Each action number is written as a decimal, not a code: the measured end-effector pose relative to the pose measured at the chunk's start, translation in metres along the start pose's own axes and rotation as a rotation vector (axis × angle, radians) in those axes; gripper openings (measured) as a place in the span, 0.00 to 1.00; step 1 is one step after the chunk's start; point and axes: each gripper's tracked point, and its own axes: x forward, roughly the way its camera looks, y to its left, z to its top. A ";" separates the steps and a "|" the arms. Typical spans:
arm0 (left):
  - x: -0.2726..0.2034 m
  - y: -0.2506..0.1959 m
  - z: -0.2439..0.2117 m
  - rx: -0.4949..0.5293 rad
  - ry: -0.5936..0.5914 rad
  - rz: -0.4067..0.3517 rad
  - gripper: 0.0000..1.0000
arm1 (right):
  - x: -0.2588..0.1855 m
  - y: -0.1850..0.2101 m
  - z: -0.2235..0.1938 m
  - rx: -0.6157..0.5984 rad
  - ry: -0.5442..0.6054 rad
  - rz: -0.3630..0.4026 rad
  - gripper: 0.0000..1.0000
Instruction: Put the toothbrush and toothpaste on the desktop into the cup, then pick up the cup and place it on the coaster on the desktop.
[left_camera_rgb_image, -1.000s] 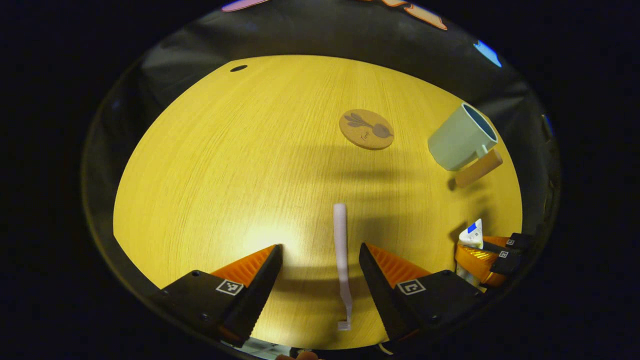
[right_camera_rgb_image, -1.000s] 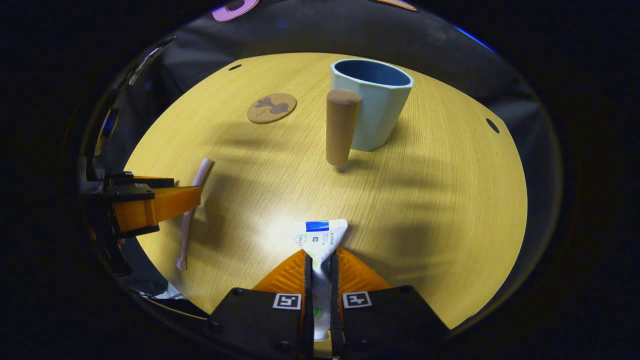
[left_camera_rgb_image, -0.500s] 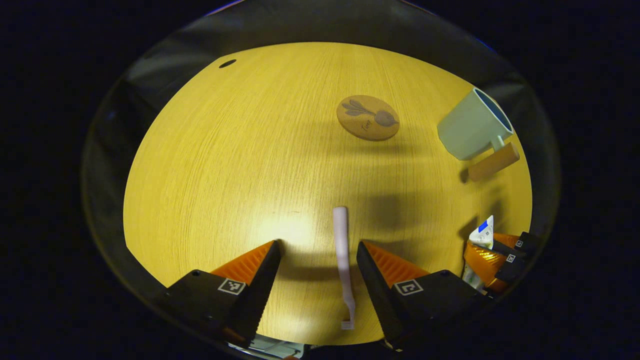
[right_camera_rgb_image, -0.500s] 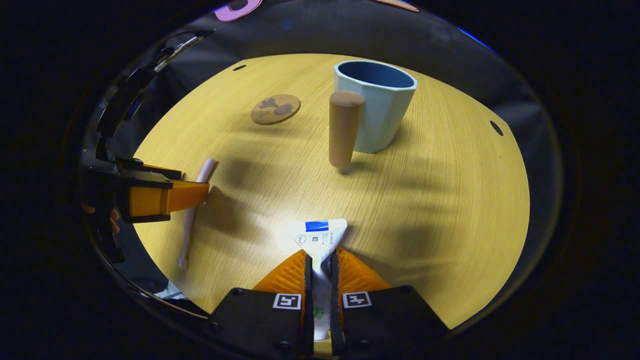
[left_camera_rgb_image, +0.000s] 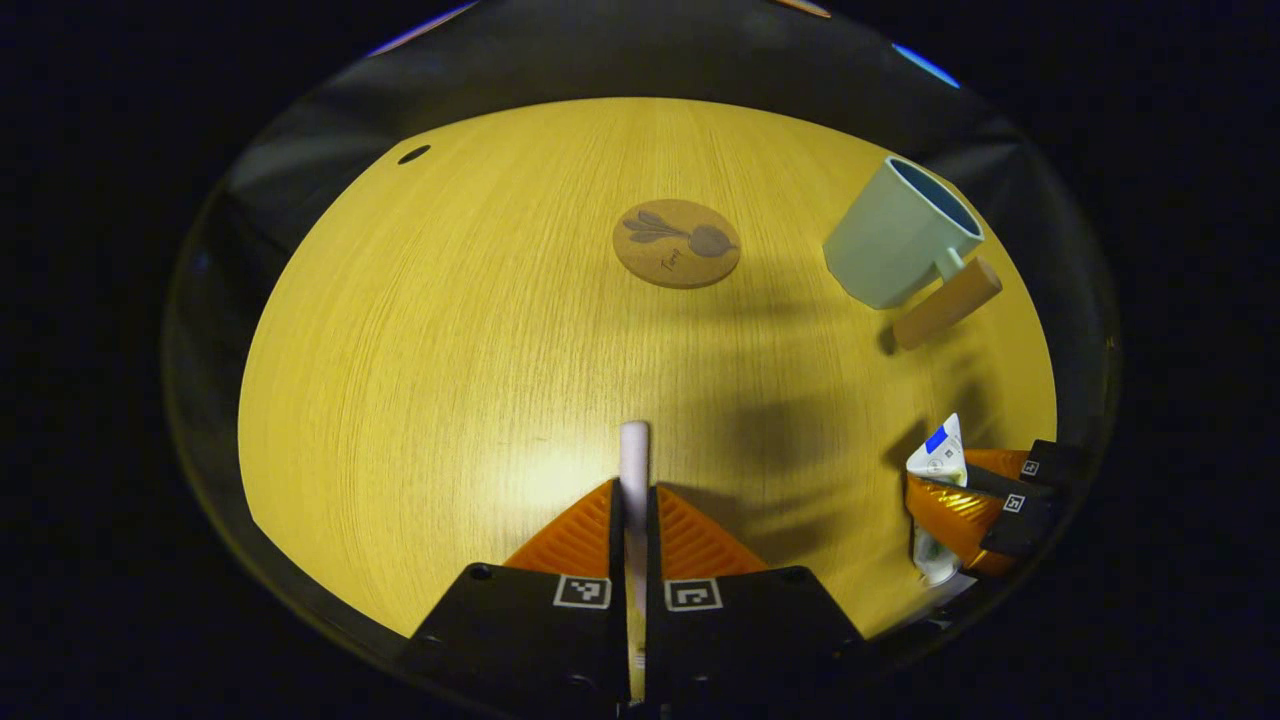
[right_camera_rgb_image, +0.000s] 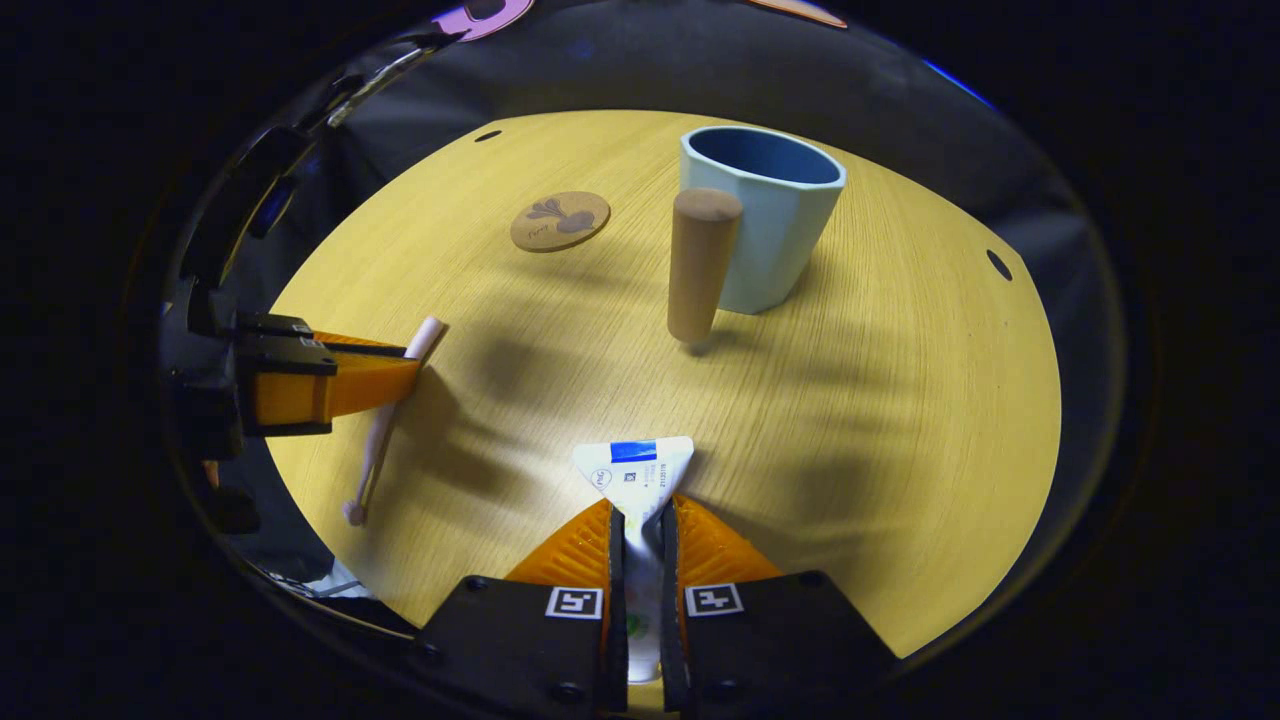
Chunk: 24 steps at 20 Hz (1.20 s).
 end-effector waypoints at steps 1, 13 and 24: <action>0.000 0.000 0.001 -0.006 -0.009 -0.011 0.05 | 0.000 0.000 0.001 -0.001 0.000 0.000 0.16; -0.009 0.000 -0.003 -0.057 -0.086 -0.089 0.00 | -0.004 0.003 0.009 0.071 -0.064 0.062 0.16; -0.016 0.046 -0.020 -0.005 -0.182 -0.118 0.00 | -0.034 0.016 0.071 0.163 -0.361 0.180 0.16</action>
